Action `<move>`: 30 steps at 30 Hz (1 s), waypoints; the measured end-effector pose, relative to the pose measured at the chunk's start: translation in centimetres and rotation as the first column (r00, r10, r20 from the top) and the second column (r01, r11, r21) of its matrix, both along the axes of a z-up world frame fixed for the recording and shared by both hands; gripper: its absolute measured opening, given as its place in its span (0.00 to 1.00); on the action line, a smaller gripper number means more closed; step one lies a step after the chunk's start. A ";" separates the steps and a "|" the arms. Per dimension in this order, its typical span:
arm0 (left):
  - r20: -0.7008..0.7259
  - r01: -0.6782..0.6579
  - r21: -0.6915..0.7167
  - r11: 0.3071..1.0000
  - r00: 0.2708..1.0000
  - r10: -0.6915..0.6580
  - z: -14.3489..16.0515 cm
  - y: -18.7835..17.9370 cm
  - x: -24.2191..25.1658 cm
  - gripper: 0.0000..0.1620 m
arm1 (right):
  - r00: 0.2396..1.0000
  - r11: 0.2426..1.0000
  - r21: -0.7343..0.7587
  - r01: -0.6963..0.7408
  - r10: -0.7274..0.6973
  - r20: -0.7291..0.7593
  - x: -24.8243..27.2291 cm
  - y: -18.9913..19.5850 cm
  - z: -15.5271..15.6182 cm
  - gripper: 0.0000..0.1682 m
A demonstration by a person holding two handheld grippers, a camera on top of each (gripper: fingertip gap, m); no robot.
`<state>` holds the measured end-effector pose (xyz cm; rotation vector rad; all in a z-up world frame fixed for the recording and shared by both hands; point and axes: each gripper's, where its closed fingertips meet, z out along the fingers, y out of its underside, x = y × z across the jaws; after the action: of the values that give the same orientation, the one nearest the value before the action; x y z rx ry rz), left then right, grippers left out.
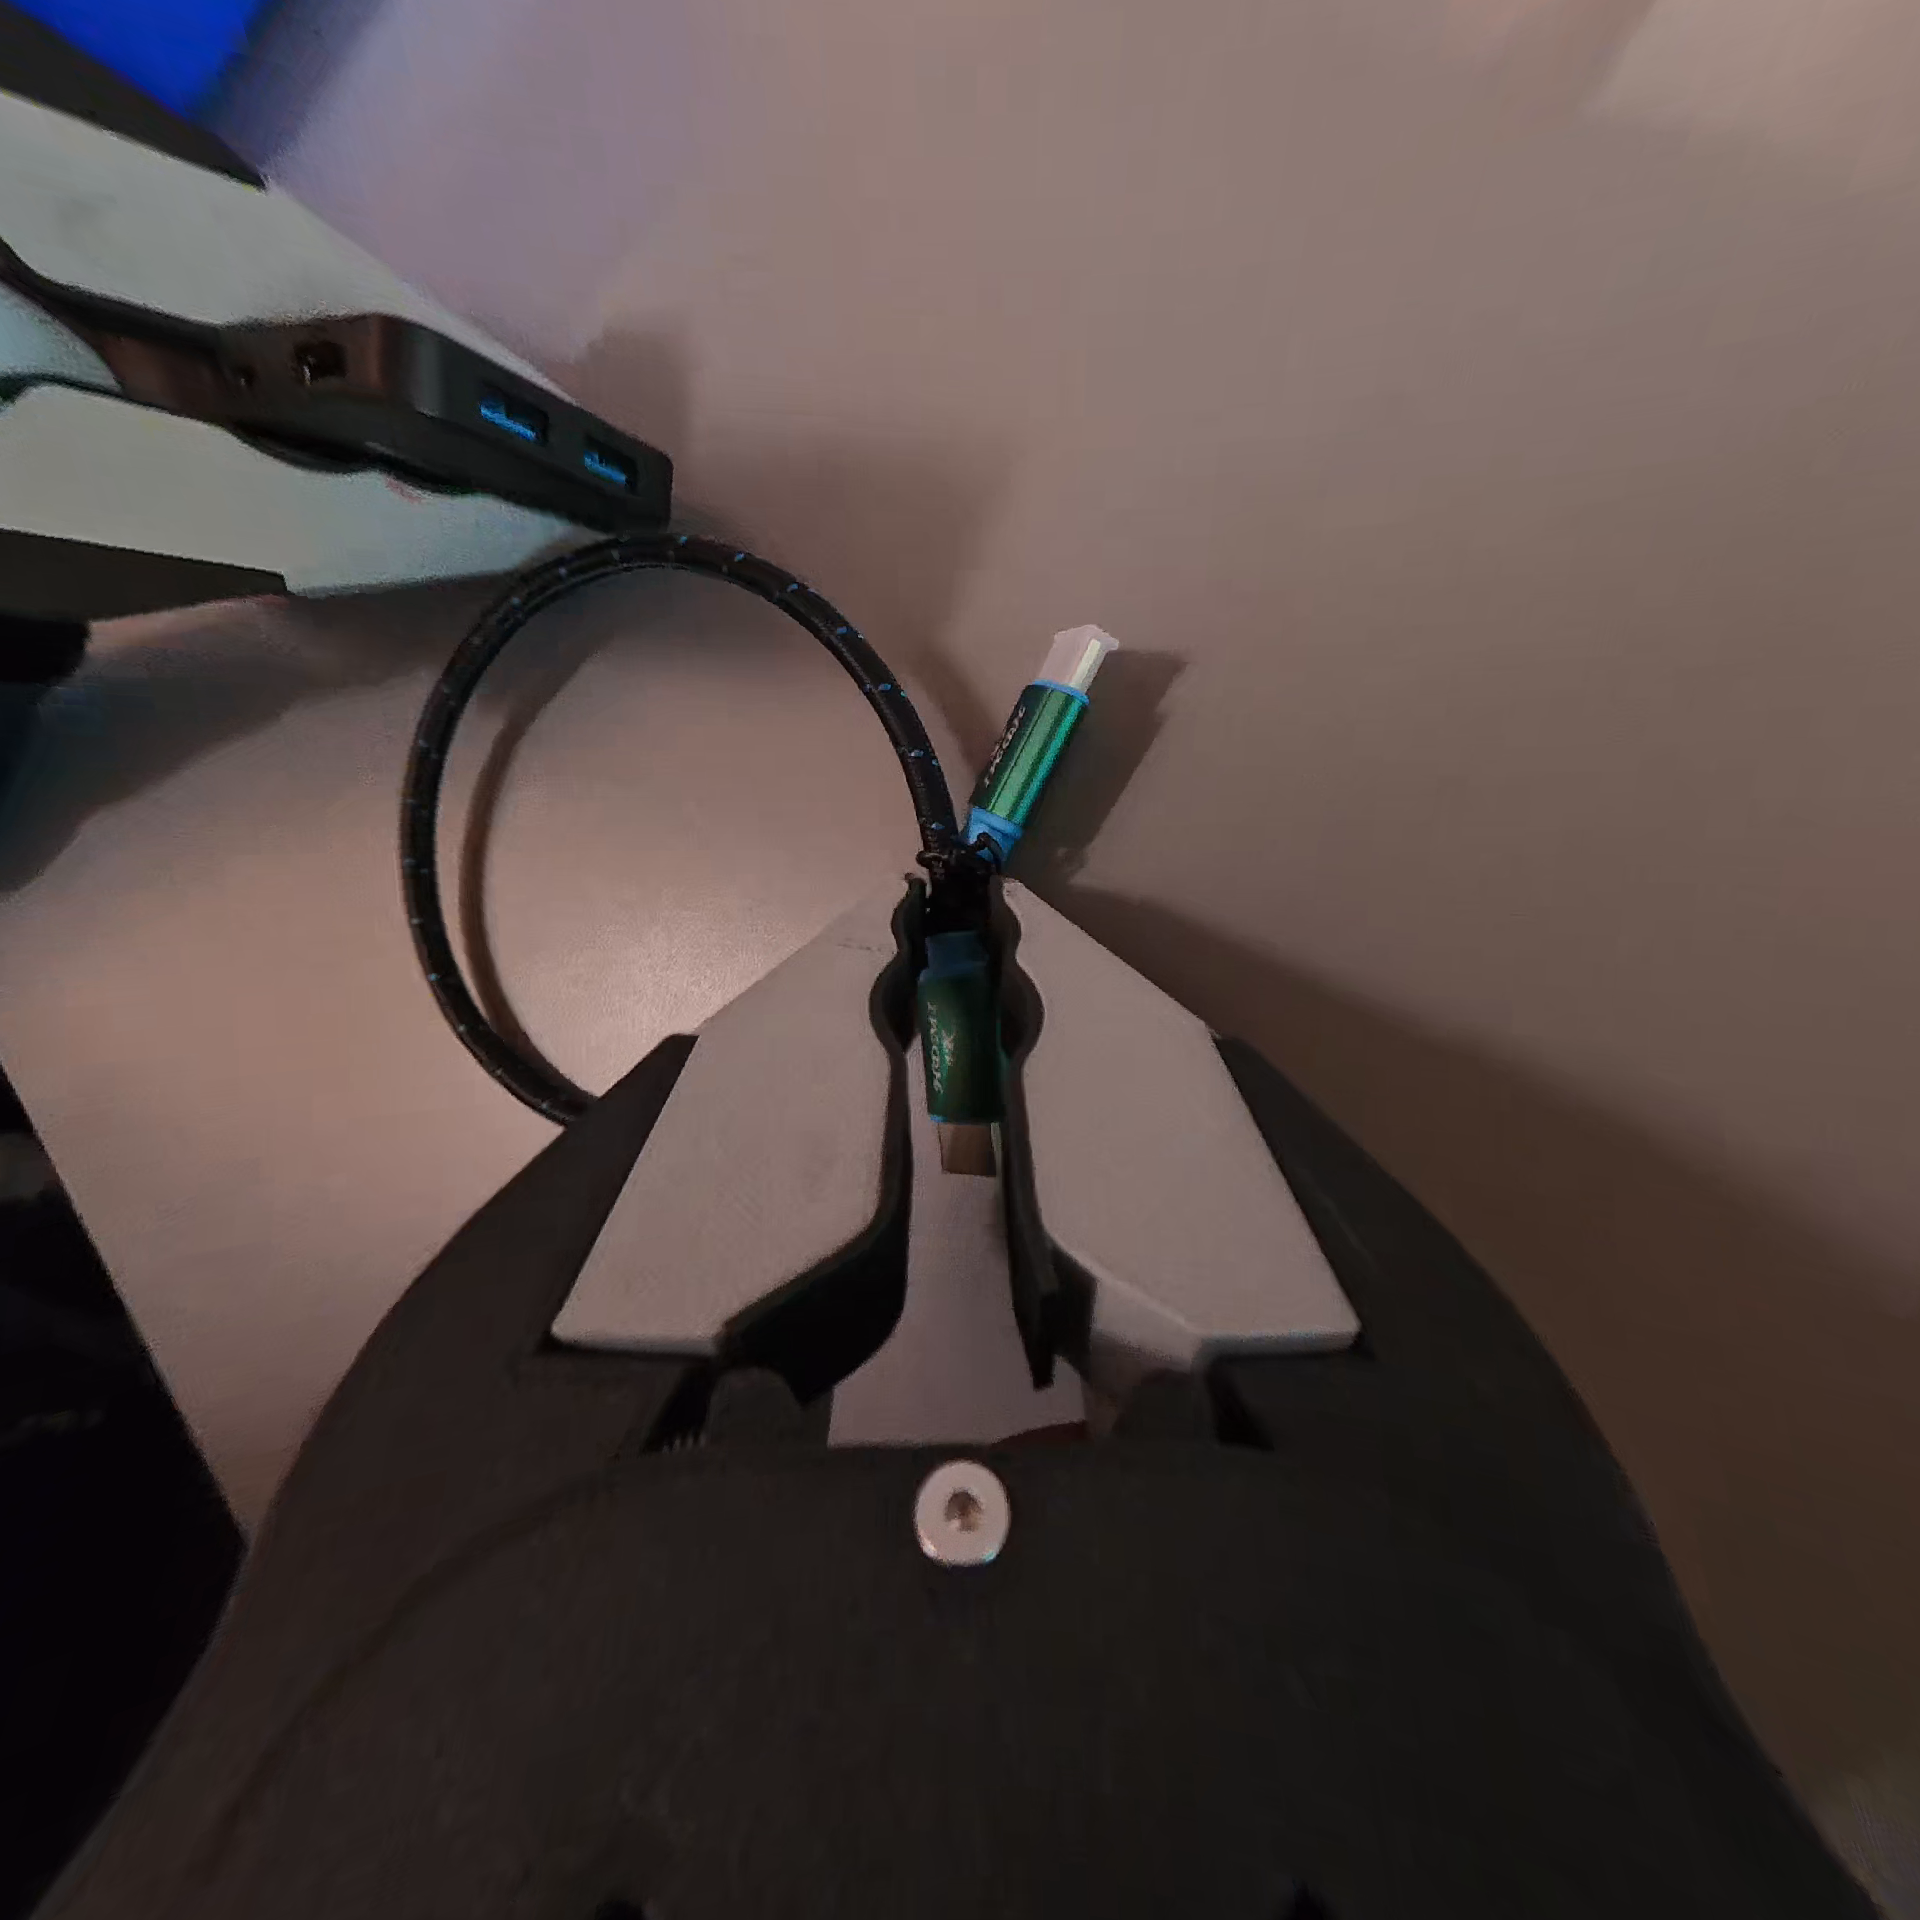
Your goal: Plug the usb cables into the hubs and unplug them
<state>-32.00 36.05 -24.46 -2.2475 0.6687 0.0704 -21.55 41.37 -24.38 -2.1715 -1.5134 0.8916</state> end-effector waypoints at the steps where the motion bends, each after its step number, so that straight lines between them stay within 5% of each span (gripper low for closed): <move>1: -0.002 0.000 0.000 1.000 1.000 0.000 0.0 0.0 0.0 0.08 | 0.998 1.000 -0.004 -0.029 0.029 0.051 0.0 -0.1 0.1 0.06; 8: -0.001 -0.001 -0.006 1.000 1.000 0.001 0.0 -0.2 -0.2 0.08 | 0.858 0.981 0.061 -0.186 0.132 0.497 1.1 -0.5 0.1 0.13; 12: 0.007 0.001 -0.016 1.000 1.000 -0.001 0.0 -0.4 -0.4 0.08 | 0.788 0.956 0.162 -0.243 0.098 0.608 1.5 -0.3 0.6 0.10; 14: 0.007 0.017 -0.018 1.000 1.000 -0.017 0.0 -0.6 -0.3 0.08 | 0.836 0.931 0.247 -0.268 0.097 0.541 0.2 -0.3 2.3 0.14; 18: 0.040 0.052 -0.037 0.998 0.998 -0.050 -0.1 -1.0 0.2 0.07 | 0.918 0.821 0.415 -0.392 0.324 0.227 -5.0 -3.5 5.7 0.19; 22: 0.139 0.146 -0.039 0.988 0.980 -0.140 0.5 -1.7 2.2 0.08 | 0.840 0.764 0.445 -0.467 0.540 -0.046 -7.6 -7.2 6.1 0.26; 24: 0.216 0.193 -0.028 0.981 0.959 -0.183 1.2 -2.1 3.5 0.08 | 0.787 0.778 0.405 -0.481 0.586 -0.191 -8.2 -8.5 6.3 0.21; 30: 0.240 0.255 -0.033 0.966 0.941 -0.240 1.4 -2.7 4.3 0.08 | 0.698 0.751 0.375 -0.544 0.653 -0.294 -7.6 -9.3 5.9 0.08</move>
<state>-27.72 33.33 -23.08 -2.1680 0.8271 -0.3408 -29.16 32.05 -18.51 -1.1756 -2.0059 1.1693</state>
